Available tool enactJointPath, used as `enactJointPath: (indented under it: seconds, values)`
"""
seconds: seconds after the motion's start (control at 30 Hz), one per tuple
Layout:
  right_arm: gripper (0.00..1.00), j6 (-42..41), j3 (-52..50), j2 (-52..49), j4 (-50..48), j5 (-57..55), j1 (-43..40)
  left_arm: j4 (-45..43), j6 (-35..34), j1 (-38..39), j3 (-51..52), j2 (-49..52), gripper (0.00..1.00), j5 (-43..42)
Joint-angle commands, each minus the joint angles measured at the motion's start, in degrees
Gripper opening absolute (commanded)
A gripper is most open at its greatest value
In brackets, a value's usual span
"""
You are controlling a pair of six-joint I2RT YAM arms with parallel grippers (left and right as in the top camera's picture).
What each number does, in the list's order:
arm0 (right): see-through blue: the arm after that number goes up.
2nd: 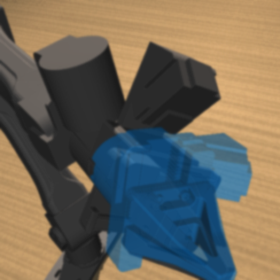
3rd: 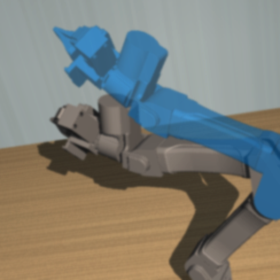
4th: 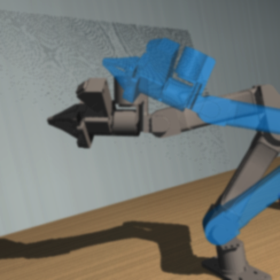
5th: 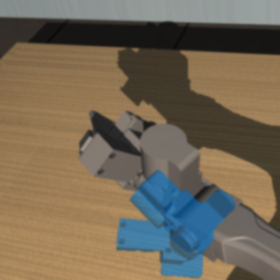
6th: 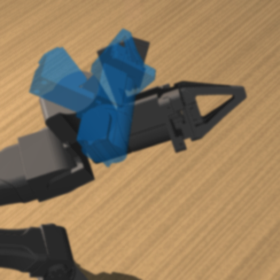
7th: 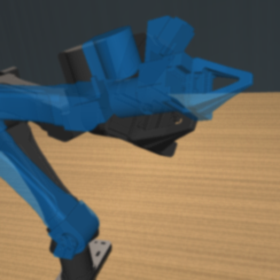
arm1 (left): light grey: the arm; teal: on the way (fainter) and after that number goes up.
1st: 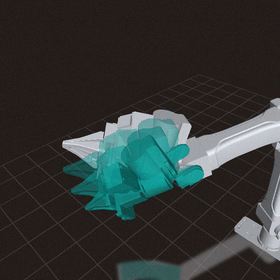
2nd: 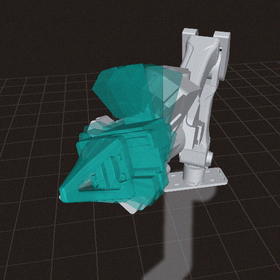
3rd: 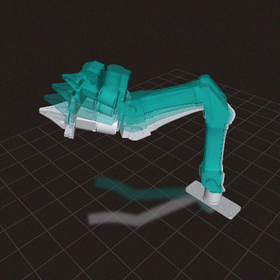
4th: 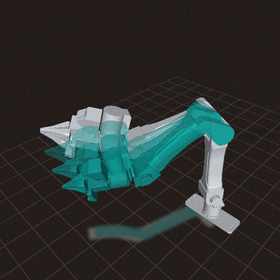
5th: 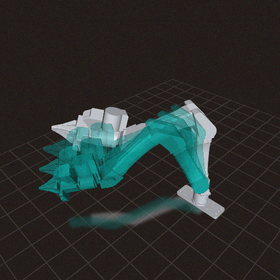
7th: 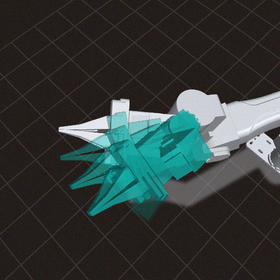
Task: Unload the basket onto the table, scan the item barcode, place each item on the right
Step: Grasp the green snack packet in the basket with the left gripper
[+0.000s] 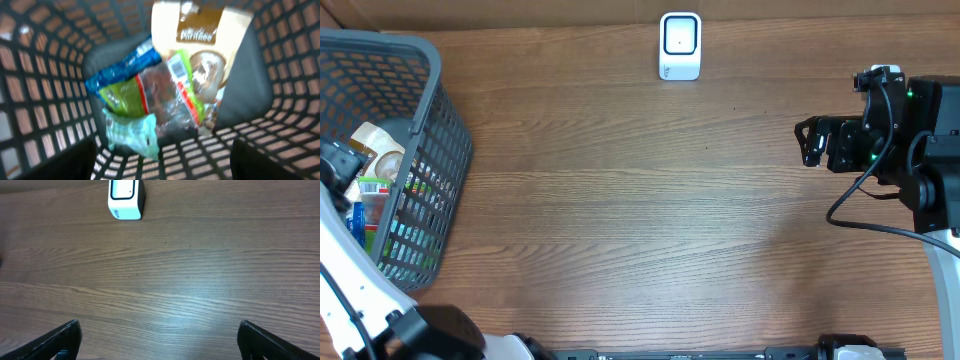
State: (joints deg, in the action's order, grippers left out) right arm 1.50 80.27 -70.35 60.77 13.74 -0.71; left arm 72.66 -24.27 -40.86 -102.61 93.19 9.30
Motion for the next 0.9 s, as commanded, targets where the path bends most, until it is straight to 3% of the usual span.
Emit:
enactJointPath:
  seconds: [0.0, 0.1, 0.33, 0.67, 0.7, 0.73, 0.77, 0.83, 0.87]
  values:
    - [1.0, -0.2, 1.5, 0.0, -0.6, 0.6, 0.0, -9.7, -0.2, -0.1, 13.6, -1.6, 0.82, 0.2]
    - [1.0, -0.2, 1.5, 0.0, -0.6, 1.7, 0.0, -17.0, -1.2, -0.1, 19.4, 0.6, 0.9, 0.1]
    - [1.0, -0.2, 1.5, 0.0, -0.6, 3.1, 0.0, -24.0, -1.7, -0.2, 19.7, 6.9, 1.0, -6.9]
    - [1.0, -1.5, 1.5, 0.0, 0.0, 3.5, 0.0, -22.8, -1.5, -0.7, 19.7, 18.3, 0.96, -7.4]
    - [1.0, -1.5, 1.5, 0.0, 0.2, 3.5, 0.0, -22.3, -1.5, -0.8, 19.7, 20.1, 0.9, -7.4]
    - [1.0, -1.5, 1.5, 0.0, 0.3, 3.5, 0.0, -22.1, -1.5, -0.8, 19.7, 21.0, 0.73, -7.4]
    - [1.0, -1.5, 1.5, 0.0, 0.2, 3.5, 0.0, -21.9, -1.5, -0.8, 19.7, 22.1, 0.48, -7.4]
    - [1.0, -1.5, 1.5, 0.0, 0.2, 3.5, 0.0, -21.6, -1.5, -0.8, 19.7, 22.8, 0.14, -7.4]
    - [1.0, -1.5, 1.5, 0.0, 0.2, 3.5, 0.0, -21.4, -1.5, -0.8, 19.5, 22.4, 0.04, -7.4]
